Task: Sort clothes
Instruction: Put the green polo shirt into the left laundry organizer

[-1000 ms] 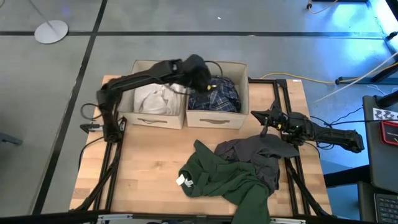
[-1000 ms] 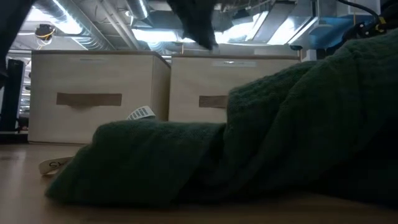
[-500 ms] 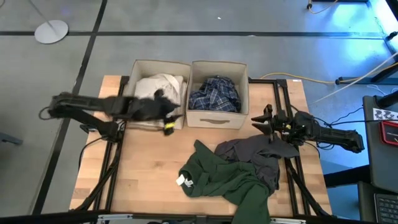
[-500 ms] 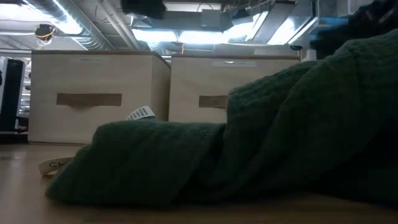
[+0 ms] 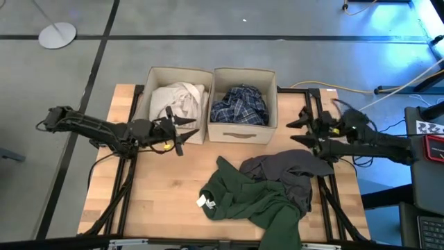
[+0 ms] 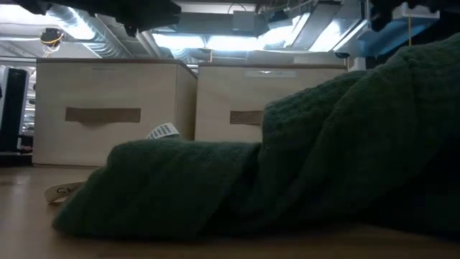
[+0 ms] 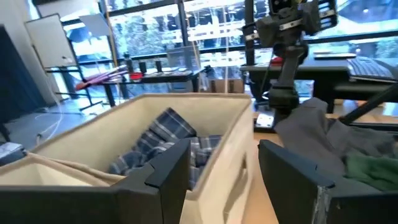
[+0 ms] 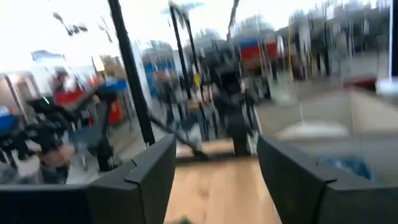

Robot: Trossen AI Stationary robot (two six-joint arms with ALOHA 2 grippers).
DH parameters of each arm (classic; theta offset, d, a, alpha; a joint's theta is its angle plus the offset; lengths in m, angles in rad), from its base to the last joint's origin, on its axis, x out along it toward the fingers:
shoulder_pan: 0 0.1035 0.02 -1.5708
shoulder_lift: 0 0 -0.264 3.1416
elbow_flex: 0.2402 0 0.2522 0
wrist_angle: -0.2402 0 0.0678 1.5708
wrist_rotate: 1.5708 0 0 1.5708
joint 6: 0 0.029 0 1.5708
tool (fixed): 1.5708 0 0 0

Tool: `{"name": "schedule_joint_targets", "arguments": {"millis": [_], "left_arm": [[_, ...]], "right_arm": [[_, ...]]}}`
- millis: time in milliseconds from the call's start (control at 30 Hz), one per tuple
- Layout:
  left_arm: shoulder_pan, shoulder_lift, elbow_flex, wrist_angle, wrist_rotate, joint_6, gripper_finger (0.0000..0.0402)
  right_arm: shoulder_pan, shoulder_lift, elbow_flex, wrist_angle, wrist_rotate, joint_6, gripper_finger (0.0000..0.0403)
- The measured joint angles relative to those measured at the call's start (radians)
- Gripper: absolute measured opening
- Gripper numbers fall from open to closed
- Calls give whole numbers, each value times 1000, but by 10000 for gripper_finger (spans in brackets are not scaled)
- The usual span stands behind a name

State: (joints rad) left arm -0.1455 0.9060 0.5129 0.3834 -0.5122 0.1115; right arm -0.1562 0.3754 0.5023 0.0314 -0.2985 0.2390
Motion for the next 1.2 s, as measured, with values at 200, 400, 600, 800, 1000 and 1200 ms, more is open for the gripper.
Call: {"name": "schedule_joint_targets", "arguments": {"millis": [200,400,600,800,1000,1200], "left_arm": [[1,1,0,-37,2,6,180],[-10,-11,0,-94,3,-1,180],[-27,-10,0,-110,4,-6,180],[-26,-10,0,-112,3,-14,180],[-26,-10,0,-115,4,-33,180],[-26,-10,0,-158,3,-40,180]], "right_arm": [[30,254,186,-90,-13,12,214],[193,483,375,-211,73,-28,211],[397,649,576,-403,331,-31,211],[553,806,640,-470,497,44,211],[652,1010,635,-472,546,78,211],[756,1174,635,-479,465,245,211]]}}
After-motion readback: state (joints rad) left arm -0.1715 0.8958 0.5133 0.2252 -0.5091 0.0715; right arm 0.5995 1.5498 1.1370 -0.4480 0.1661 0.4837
